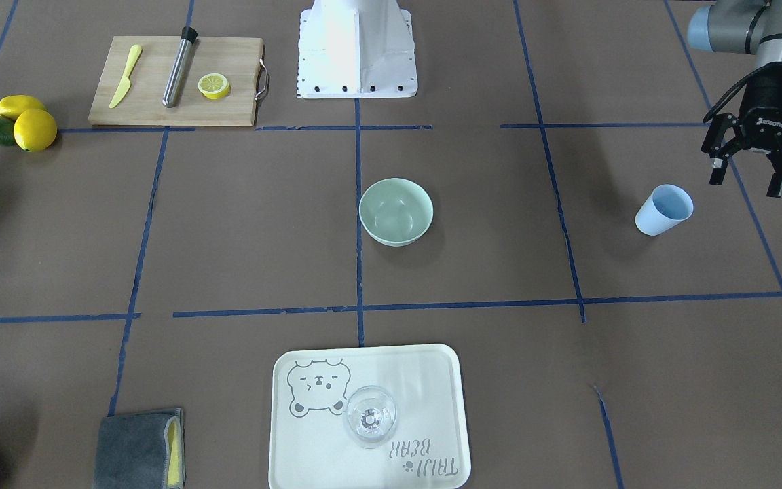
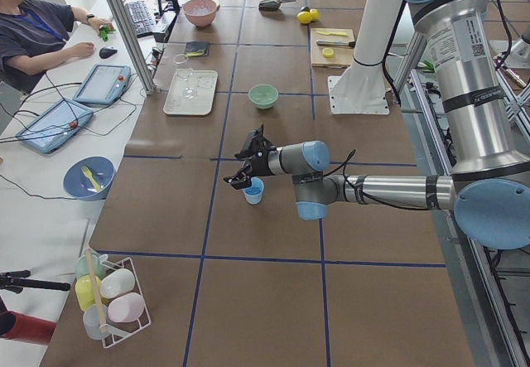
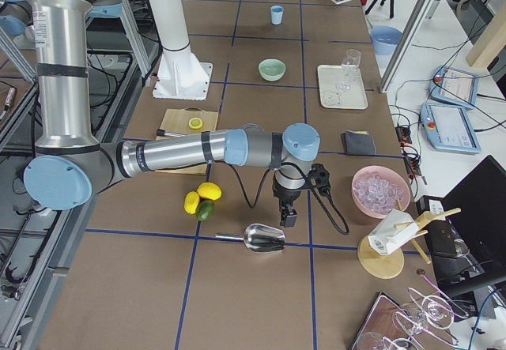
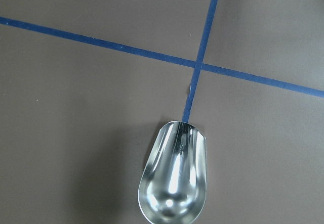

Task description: Pour ice into bowl

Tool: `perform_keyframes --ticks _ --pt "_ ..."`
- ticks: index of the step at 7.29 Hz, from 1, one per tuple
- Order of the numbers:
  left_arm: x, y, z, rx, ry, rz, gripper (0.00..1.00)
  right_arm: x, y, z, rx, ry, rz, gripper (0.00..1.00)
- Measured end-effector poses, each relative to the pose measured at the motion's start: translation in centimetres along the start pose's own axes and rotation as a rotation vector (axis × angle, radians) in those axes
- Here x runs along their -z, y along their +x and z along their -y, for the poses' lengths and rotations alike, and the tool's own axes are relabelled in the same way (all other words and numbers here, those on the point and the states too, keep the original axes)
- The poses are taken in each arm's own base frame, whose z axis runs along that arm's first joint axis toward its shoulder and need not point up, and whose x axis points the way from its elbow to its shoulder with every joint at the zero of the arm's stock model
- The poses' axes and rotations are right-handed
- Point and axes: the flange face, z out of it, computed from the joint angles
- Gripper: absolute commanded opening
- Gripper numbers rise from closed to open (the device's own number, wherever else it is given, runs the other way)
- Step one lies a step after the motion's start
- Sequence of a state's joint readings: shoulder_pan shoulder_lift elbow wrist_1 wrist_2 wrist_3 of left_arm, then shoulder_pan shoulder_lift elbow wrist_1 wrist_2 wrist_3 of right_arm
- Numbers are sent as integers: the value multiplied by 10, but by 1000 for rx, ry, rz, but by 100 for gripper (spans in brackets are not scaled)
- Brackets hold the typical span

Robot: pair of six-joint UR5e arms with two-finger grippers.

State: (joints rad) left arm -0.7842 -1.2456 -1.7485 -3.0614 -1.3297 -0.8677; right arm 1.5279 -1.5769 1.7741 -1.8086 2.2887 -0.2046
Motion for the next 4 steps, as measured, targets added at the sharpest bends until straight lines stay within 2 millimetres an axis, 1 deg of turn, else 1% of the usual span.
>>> perform_keyframes --ticks 1,4 --pt "-1 4 -9 10 23 20 100 0 0 0 0 1 0 100" --pt "2 6 -19 29 36 -19 100 15 -9 13 16 30 -8 100"
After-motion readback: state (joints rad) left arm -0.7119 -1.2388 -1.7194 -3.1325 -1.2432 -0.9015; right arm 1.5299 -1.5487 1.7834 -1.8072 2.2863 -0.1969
